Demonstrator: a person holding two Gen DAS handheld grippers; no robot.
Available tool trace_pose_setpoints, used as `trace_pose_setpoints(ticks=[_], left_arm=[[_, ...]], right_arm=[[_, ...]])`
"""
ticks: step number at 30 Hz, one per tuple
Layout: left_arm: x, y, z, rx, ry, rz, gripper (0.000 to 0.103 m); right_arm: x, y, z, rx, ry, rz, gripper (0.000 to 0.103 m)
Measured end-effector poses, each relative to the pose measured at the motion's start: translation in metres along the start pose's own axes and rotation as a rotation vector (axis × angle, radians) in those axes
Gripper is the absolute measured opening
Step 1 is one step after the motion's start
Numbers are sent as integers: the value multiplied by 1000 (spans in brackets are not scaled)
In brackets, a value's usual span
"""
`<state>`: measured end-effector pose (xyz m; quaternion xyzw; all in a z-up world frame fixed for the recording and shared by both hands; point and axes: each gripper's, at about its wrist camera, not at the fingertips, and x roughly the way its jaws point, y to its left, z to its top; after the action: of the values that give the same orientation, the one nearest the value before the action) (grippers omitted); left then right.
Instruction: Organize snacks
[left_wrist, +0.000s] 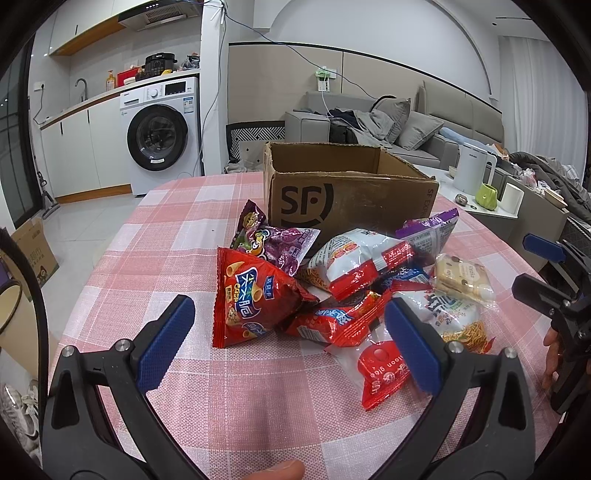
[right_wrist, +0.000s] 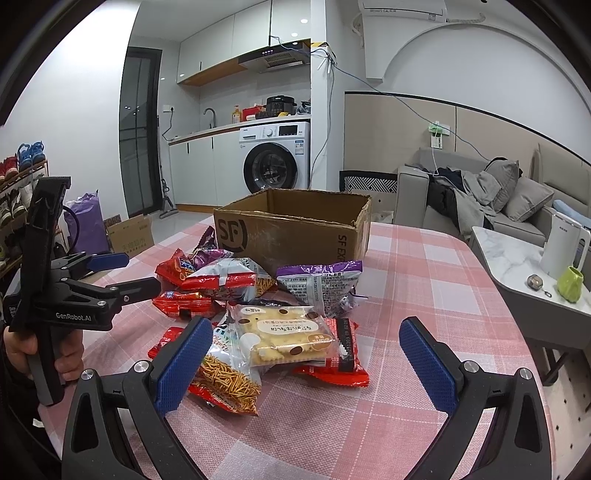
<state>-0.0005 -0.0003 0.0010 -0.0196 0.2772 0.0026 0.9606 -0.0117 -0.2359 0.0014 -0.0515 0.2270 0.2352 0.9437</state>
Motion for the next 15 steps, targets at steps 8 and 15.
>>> trace_pose_setpoints(ticks=[8,15], left_arm=[[0,0,0,-1,1,-3,102],[3,0,0,1,9,-17,102]], right_arm=[[0,0,0,-4,2,1,103],[-1,-1,0,-4,3,3,103]])
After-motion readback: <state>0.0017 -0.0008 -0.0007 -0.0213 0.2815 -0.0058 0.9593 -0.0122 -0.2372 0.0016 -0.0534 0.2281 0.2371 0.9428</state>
